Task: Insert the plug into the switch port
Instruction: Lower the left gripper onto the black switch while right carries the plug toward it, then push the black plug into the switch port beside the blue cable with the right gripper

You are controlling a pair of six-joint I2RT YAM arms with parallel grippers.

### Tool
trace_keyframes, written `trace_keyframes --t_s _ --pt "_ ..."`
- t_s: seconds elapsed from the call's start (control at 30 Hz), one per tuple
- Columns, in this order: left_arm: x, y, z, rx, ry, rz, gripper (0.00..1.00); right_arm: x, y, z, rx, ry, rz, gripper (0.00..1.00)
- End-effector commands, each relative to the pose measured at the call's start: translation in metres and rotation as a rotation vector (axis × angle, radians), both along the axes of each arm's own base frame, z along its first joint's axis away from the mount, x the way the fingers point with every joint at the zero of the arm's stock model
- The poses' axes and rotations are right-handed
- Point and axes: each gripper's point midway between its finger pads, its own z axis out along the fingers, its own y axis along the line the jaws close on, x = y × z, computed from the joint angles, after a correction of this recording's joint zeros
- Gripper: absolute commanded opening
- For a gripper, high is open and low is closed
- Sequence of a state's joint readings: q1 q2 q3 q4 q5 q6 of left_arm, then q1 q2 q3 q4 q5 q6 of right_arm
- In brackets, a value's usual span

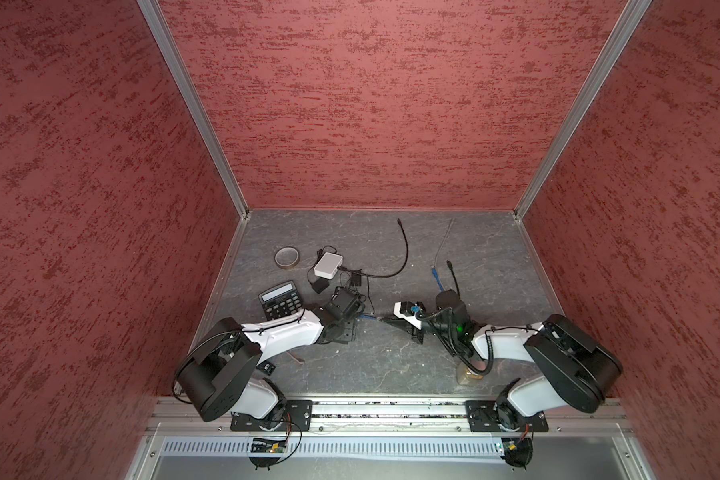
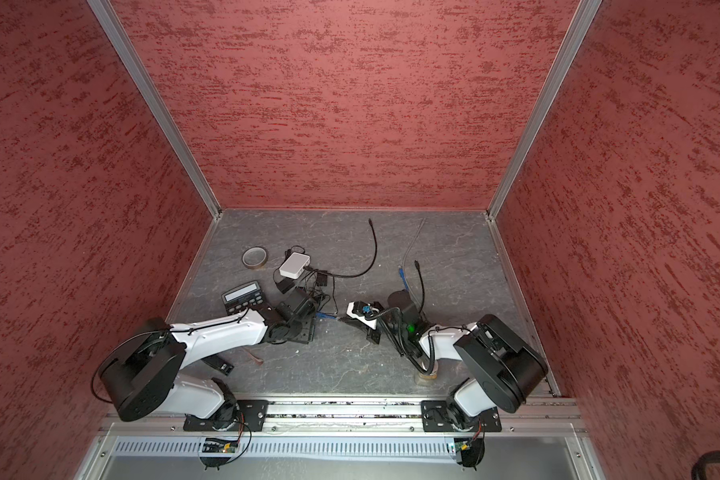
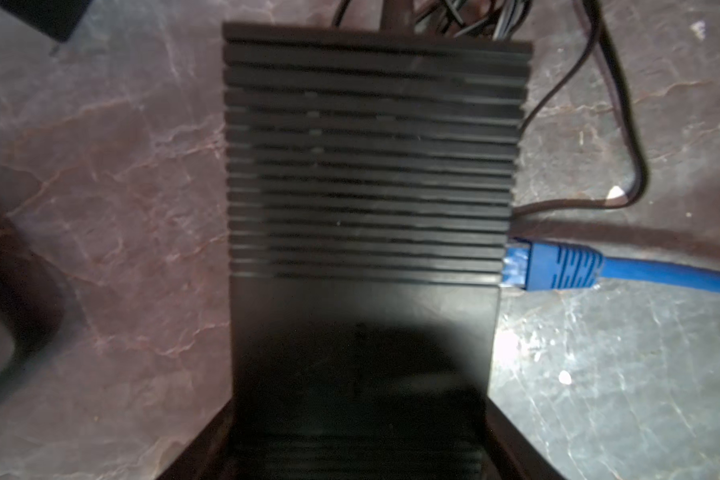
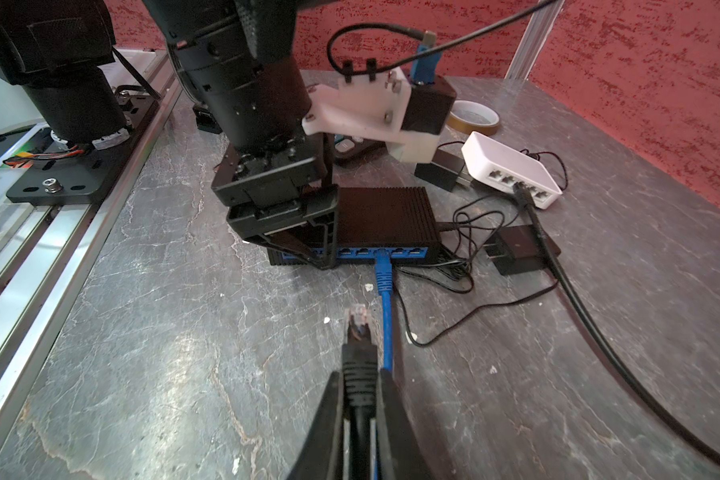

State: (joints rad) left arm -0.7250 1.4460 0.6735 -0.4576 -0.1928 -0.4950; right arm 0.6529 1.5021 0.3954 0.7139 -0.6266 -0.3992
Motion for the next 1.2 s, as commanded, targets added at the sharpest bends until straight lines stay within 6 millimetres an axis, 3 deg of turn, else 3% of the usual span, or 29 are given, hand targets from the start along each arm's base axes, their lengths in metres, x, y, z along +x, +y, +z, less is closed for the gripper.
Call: trace_keyframes --t_s 0.0,0.2,0.3,0.53,0.8,1.17 --pt "0.002 -0.004 -0.001 0.006 0.003 -0.007 0.67 -0.002 0.006 0.011 0.036 -0.006 0.024 0.04" --pt "0.003 -0.015 0.002 -0.057 -0.007 -0.027 0.42 -0.004 0.009 0.015 0.056 -0.003 0.039 0.04" --pt "0.004 -0.027 0.008 -0.120 -0.021 -0.055 0.35 -0.005 0.010 0.017 0.067 0.004 0.042 0.04" --pt "0.008 -0.055 0.031 -0.287 -0.067 -0.114 0.31 -0.011 0.017 0.022 0.088 0.028 0.052 0.04" --pt "0.010 -0.071 0.057 -0.393 -0.104 -0.154 0.29 -0.010 0.018 0.016 0.058 0.005 0.009 0.03" --pt "0.004 -0.077 0.060 -0.420 -0.108 -0.189 0.28 0.018 0.010 0.020 0.043 -0.056 -0.182 0.03"
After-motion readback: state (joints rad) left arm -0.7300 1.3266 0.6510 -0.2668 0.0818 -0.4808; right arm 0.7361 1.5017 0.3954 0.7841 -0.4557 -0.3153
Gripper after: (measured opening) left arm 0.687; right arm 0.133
